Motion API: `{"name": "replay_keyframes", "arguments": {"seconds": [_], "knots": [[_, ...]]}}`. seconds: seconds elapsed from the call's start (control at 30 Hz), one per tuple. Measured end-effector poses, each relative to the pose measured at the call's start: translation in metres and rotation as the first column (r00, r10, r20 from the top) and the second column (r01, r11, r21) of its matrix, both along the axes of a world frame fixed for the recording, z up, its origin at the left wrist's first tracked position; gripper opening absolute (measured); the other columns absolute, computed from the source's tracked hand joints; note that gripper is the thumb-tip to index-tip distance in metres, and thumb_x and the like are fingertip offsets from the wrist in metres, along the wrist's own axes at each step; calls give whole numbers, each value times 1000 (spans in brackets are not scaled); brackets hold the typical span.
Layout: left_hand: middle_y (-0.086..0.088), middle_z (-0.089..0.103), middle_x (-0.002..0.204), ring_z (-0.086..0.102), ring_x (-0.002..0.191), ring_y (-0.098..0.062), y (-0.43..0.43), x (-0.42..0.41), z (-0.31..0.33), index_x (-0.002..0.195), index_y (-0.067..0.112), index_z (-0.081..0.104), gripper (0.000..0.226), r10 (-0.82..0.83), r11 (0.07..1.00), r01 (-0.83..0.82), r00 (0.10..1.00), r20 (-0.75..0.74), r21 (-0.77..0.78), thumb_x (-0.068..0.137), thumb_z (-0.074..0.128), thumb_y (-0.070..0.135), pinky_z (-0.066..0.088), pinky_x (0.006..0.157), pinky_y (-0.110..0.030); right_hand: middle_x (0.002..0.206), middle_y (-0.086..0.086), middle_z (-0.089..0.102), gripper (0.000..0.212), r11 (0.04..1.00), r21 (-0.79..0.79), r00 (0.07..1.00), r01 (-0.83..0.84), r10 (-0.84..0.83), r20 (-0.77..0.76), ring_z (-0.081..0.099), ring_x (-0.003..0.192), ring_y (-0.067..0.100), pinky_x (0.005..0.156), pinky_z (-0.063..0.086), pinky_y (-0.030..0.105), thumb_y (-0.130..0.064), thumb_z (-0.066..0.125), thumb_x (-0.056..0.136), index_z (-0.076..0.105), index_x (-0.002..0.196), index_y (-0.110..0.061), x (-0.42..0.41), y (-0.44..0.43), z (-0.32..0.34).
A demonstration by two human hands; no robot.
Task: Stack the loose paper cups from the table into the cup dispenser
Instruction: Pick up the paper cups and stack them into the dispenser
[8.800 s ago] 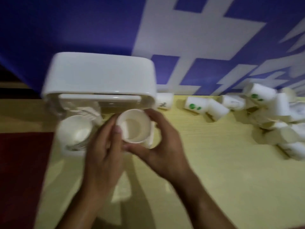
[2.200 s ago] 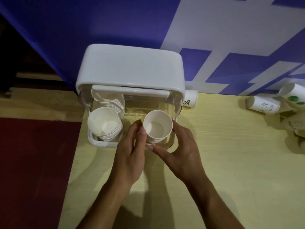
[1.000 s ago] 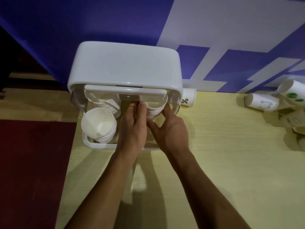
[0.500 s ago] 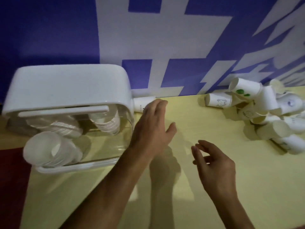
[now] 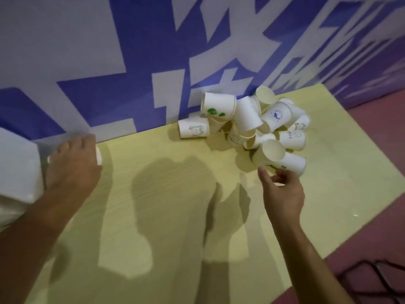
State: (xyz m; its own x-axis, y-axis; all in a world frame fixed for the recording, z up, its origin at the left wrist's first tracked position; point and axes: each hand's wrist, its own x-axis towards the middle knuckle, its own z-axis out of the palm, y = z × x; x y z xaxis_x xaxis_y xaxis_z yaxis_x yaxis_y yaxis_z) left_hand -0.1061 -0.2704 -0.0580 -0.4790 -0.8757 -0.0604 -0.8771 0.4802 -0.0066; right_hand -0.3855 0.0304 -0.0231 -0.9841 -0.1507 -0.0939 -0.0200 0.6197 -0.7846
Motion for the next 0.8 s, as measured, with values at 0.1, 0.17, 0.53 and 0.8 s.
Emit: {"name": "replay_keyframes", "arguments": {"seconds": [0.1, 0.17, 0.53, 0.8], "knots": [[-34, 59, 127, 56, 111, -54, 15, -19, 14, 137, -4, 50, 73, 65, 995, -45, 970, -233, 93, 75, 86, 12, 47, 96, -63, 116, 3, 58, 67, 997, 78, 996, 0, 7, -91, 59, 114, 26, 94, 48, 38, -54, 83, 80, 58, 127, -14, -32, 5, -6], [-23, 57, 137, 54, 122, -45, 38, -35, 29, 143, 5, 50, 80, 115, 977, -24, 898, -424, 213, 76, 90, 21, 45, 104, -55, 124, 9, 54, 89, 986, 155, 990, -55, 75, -121, 53, 123, 31, 100, 49, 44, -59, 86, 74, 53, 140, -10, -47, 2, -11], [12, 59, 138, 58, 122, -15, 105, -54, 47, 143, 33, 52, 81, 339, 873, 110, 564, -753, 476, 72, 91, 44, 51, 100, -33, 126, 27, 58, 82, 949, 295, 958, -113, 183, -220, 49, 124, 43, 101, 41, 49, -59, 83, 74, 62, 130, -3, -72, -21, -31], [21, 57, 140, 57, 128, -8, 127, 36, 62, 142, 40, 50, 80, 370, 870, 111, 497, -785, 480, 71, 85, 56, 53, 105, -41, 118, -6, 60, 67, 934, 101, 922, -344, 356, -150, 60, 111, 23, 93, 53, 50, -52, 82, 83, 53, 133, -18, 15, -28, 0]]}}
